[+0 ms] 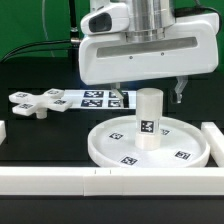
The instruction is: Assemble round table
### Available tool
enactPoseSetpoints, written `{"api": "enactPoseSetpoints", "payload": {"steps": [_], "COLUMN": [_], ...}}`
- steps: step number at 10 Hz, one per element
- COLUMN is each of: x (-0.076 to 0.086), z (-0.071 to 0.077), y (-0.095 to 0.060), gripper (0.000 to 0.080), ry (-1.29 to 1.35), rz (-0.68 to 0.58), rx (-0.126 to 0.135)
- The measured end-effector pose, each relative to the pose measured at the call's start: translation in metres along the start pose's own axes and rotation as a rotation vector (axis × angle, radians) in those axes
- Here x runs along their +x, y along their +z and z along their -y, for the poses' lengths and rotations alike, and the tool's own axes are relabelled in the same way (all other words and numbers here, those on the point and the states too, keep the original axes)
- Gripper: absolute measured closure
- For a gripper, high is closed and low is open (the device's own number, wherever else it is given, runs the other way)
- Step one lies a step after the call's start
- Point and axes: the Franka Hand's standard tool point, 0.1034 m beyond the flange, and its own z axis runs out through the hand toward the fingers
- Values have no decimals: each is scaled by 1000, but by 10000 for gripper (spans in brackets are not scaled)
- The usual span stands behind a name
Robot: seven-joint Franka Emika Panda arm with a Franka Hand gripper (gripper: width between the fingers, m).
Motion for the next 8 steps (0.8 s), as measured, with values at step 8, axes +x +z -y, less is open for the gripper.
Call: {"api": "enactPoseSetpoints", "payload": {"steps": [8], "x": [0], "z": [1], "y": [1], "gripper": [150], "ry": [-670], "rz": [23], "rx": [-50]}}
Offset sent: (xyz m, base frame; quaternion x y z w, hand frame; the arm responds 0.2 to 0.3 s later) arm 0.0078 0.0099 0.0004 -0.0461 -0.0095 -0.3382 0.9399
